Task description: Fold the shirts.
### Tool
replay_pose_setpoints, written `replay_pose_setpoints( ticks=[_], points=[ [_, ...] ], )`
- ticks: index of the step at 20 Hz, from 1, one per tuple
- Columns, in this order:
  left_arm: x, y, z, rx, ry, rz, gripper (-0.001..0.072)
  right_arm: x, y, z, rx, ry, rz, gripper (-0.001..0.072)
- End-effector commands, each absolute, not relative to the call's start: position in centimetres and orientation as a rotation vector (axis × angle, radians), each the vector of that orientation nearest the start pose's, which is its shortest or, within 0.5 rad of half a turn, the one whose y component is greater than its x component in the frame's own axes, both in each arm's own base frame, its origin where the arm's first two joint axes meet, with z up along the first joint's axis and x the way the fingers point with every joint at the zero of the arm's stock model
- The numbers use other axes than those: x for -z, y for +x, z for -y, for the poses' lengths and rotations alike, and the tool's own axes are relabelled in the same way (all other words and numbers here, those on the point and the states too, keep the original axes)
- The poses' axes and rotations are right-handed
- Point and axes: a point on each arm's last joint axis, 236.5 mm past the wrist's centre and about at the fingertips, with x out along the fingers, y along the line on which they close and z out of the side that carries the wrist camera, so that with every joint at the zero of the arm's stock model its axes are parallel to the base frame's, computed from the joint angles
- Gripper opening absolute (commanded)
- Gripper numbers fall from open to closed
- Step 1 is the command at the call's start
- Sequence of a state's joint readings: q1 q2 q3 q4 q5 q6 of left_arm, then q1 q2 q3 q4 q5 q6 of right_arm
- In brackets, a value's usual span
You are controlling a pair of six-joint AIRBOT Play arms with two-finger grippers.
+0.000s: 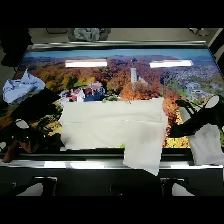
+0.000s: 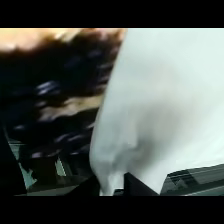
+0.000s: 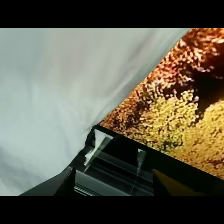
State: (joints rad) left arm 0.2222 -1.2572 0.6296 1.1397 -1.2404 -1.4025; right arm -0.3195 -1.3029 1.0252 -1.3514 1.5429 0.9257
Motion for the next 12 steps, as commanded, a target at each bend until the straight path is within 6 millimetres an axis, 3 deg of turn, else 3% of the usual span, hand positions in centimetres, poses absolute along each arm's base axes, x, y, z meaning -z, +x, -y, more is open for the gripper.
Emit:
replay_pose_setpoints(
  ticks=[1, 4, 7, 12],
  points=[
    [11.7, 22.2, 5.1, 0.125, -0.547, -1.706, 0.0029, 4.7, 23.4, 1.9, -0.484, 0.033, -1.655, 0.0551],
    [11.6, 22.2, 5.1, 0.128, -0.54, -1.703, 0.0026, 6.9, 21.4, -1.9, -0.598, 0.145, -1.618, 0.0554],
    [11.5, 21.9, 5.3, 0.135, -0.541, -1.716, 0.0026, 9.3, 20.5, -2.1, -0.558, 0.165, -1.624, 0.0552],
    [11.5, 21.9, 5.3, 0.141, -0.536, -1.715, 0.0026, 10.5, 18.1, -2.8, -0.576, 0.195, -1.682, 0.053]
  ],
)
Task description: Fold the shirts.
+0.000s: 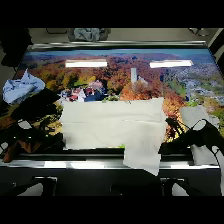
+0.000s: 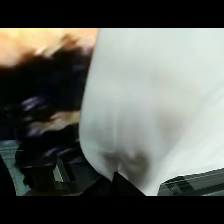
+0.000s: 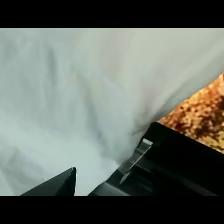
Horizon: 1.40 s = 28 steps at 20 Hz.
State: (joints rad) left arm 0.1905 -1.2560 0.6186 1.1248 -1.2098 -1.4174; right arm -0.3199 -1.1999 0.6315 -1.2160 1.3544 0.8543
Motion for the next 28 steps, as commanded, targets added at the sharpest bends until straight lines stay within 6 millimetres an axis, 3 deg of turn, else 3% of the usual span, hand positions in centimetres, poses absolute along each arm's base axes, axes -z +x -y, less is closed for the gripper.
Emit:
replay_pose_setpoints(
  ticks=[1, 3, 4, 5, 6, 8, 10, 12, 15, 18, 22, 25, 28],
  points=[
    [11.5, 22.0, 5.3, 0.141, -0.536, -1.714, 0.0026, 10.8, 18.0, -3.2, -0.574, 0.216, -1.673, 0.0524],
    [11.6, 21.9, 5.2, 0.14, -0.536, -1.714, 0.0026, 11.4, 18.7, -3.6, -0.548, 0.24, -1.634, 0.0459],
    [11.6, 21.9, 5.3, 0.141, -0.535, -1.717, 0.0026, 11.7, 18.7, -3.9, -0.543, 0.256, -1.627, 0.0386],
    [11.6, 21.9, 5.2, 0.14, -0.536, -1.716, 0.0026, 11.9, 18.3, -4.1, -0.544, 0.266, -1.633, 0.0287],
    [11.6, 22.0, 5.2, 0.138, -0.537, -1.712, 0.0026, 11.9, 18.0, -4.1, -0.547, 0.264, -1.642, 0.0048],
    [11.3, 22.2, 5.2, 0.172, -0.508, -1.701, 0.0025, 11.3, 18.6, -4.1, -0.587, 0.231, -1.612, 0.0048],
    [9.8, 23.8, 4.9, 0.198, -0.467, -1.631, 0.0024, 9.2, 20.7, -3.7, -0.603, 0.179, -1.536, 0.0047],
    [6.2, 26.4, 4.4, 0.208, -0.427, -1.504, 0.0023, 5.8, 24.1, -2.9, -0.576, 0.114, -1.41, 0.0046],
    [0.6, 30.5, 3.7, 0.186, -0.408, -1.333, 0.0021, 0.0, 29.9, -3.5, -0.548, 0.169, -1.203, 0.0045],
    [-2.0, 35.0, 2.8, 0.187, -0.388, -1.261, 0.0021, -2.6, 35.7, -2.0, -0.486, 0.158, -1.067, 0.0045],
    [-0.7, 41.7, 1.7, 0.174, -0.422, -1.276, 0.0021, -2.5, 43.2, -1.7, -0.463, 0.162, -0.989, 0.0045],
    [1.2, 45.2, 1.5, 0.16, -0.483, -1.307, 0.0022, -0.8, 48.8, -2.8, -0.415, 0.159, -0.943, 0.0046],
    [4.0, 46.3, 1.3, 0.134, -0.533, -1.359, 0.0023, 2.4, 50.7, -2.5, -0.347, 0.252, -0.984, 0.0047]
  ],
)
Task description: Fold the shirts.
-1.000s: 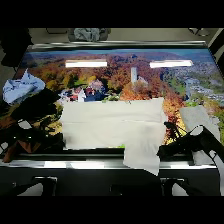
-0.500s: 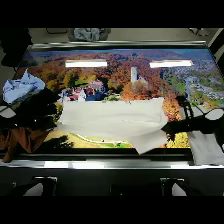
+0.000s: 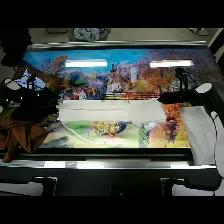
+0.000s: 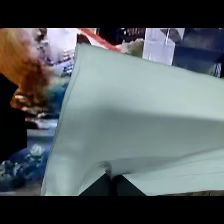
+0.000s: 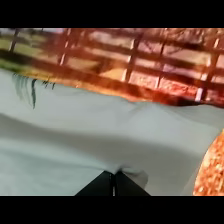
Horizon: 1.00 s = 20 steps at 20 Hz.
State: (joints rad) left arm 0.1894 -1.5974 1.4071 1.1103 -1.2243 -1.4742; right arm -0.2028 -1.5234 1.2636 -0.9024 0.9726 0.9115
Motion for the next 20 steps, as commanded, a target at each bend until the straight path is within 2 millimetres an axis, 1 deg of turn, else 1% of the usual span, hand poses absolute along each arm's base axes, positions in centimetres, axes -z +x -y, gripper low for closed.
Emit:
replay_pose_setpoints(
  ticks=[1, 3, 4, 5, 6, 7, 8, 9, 10, 11, 12, 13, 15, 17, 20],
  points=[
    [5.1, 46.2, 1.3, 0.131, -0.54, -1.383, 0.0023, 3.5, 50.6, -2.5, -0.348, 0.26, -1.008, 0.0047],
    [7.4, 45.9, 1.5, 0.111, -0.573, -1.433, 0.0026, 5.3, 50.0, -2.9, -0.364, 0.274, -1.056, 0.0048],
    [7.9, 45.9, 1.9, 0.117, -0.59, -1.445, 0.0039, 5.8, 49.7, -3.0, -0.373, 0.275, -1.073, 0.0049],
    [8.0, 46.0, 2.1, 0.125, -0.612, -1.445, 0.0205, 5.8, 49.6, -3.1, -0.382, 0.266, -1.075, 0.0053],
    [7.8, 46.1, 2.0, 0.124, -0.616, -1.439, 0.0473, 5.3, 49.6, -2.9, -0.39, 0.254, -1.068, 0.0154],
    [7.2, 46.2, 1.5, 0.125, -0.618, -1.435, 0.0628, 4.4, 49.4, -2.5, -0.415, 0.225, -1.061, 0.0438],
    [6.2, 46.2, 1.0, 0.132, -0.613, -1.425, 0.0626, 3.4, 48.9, -1.7, -0.442, 0.181, -1.061, 0.0688],
    [5.0, 46.2, 0.5, 0.144, -0.6, -1.411, 0.0626, 2.9, 48.1, 0.0, -0.44, 0.137, -1.087, 0.0707],
    [3.5, 46.3, -0.1, 0.145, -0.593, -1.381, 0.062, 2.9, 47.0, 2.2, -0.422, 0.113, -1.133, 0.0711],
    [2.1, 46.4, -0.4, 0.143, -0.585, -1.348, 0.0611, 3.1, 46.1, 3.8, -0.407, 0.127, -1.164, 0.0713],
    [0.5, 46.4, -0.6, 0.143, -0.575, -1.313, 0.0611, 3.5, 45.1, 5.0, -0.394, 0.18, -1.196, 0.0713],
    [-1.0, 46.4, -0.6, 0.149, -0.561, -1.283, 0.0611, 3.9, 44.5, 5.5, -0.397, 0.24, -1.214, 0.0713],
    [-3.8, 46.3, -0.2, 0.162, -0.534, -1.226, 0.061, 5.0, 43.5, 5.2, -0.44, 0.363, -1.251, 0.0713],
    [-6.1, 46.0, 0.8, 0.184, -0.504, -1.183, 0.061, 6.1, 43.0, 3.9, -0.496, 0.445, -1.287, 0.0713],
    [-8.6, 45.5, 2.9, 0.227, -0.462, -1.142, 0.061, 7.3, 43.8, 1.1, -0.559, 0.557, -1.281, 0.0713]
  ],
)
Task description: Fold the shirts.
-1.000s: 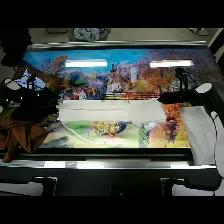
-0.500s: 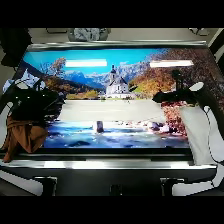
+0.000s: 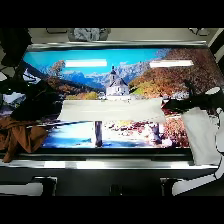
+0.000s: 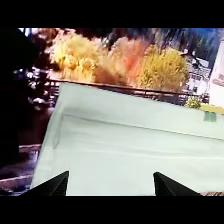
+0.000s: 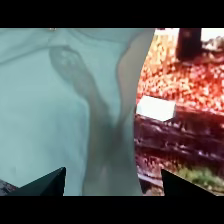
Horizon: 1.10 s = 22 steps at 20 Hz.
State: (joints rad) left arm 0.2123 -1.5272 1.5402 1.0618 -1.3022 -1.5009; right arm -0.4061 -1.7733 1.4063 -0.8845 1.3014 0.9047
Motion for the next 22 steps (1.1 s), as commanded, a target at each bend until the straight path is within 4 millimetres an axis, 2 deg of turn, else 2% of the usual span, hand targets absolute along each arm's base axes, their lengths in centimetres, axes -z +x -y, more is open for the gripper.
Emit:
replay_pose_setpoints(
  ticks=[1, 5, 6, 7, 8, 9, 10, 11, 12, 13, 16, 19, 22],
  points=[
    [-9.3, 45.4, 3.7, 0.244, -0.447, -1.133, 0.061, 7.8, 43.9, 0.4, -0.573, 0.568, -1.292, 0.0713],
    [-10.5, 44.9, 6.9, 0.308, -0.4, -1.116, 0.061, 10.2, 43.4, -1.5, -0.531, 0.546, -1.392, 0.0703],
    [-10.5, 44.8, 7.9, 0.329, -0.382, -1.116, 0.061, 10.3, 43.4, -2.1, -0.521, 0.544, -1.403, 0.062],
    [-10.5, 44.8, 9.0, 0.355, -0.36, -1.113, 0.061, 10.2, 43.6, -2.8, -0.532, 0.542, -1.4, 0.0407],
    [-10.5, 44.9, 10.2, 0.375, -0.348, -1.106, 0.0608, 9.6, 43.8, -3.6, -0.552, 0.56, -1.39, 0.0084],
    [-10.6, 45.0, 11.7, 0.4, -0.34, -1.091, 0.0594, 8.6, 44.2, -4.2, -0.572, 0.581, -1.36, 0.0051],
    [-10.7, 45.3, 13.7, 0.432, -0.339, -1.068, 0.059, 6.8, 44.8, -4.8, -0.607, 0.587, -1.305, 0.005],
    [-10.5, 45.4, 15.6, 0.458, -0.333, -1.048, 0.0474, 5.0, 45.3, -5.1, -0.628, 0.577, -1.253, 0.005],
    [-9.8, 45.4, 17.9, 0.484, -0.321, -1.034, 0.0117, 3.1, 45.6, -5.0, -0.628, 0.548, -1.212, 0.0049],
    [-8.8, 45.3, 20.1, 0.507, -0.31, -1.026, 0.0026, 1.1, 45.6, -5.0, -0.629, 0.52, -1.176, 0.0048],
    [-3.3, 43.2, 27.7, 0.592, -0.32, -1.132, 0.0026, -4.4, 44.6, -5.0, -0.619, 0.454, -1.108, 0.0048],
    [0.6, 40.9, 34.6, 0.673, -0.478, -1.244, 0.0026, -8.6, 41.7, -6.5, -0.66, 0.374, -1.102, 0.0047],
    [3.1, 40.2, 39.2, 0.68, -0.625, -1.28, 0.0026, -12.3, 38.8, -8.1, -0.689, 0.277, -1.083, 0.0048]
  ],
)
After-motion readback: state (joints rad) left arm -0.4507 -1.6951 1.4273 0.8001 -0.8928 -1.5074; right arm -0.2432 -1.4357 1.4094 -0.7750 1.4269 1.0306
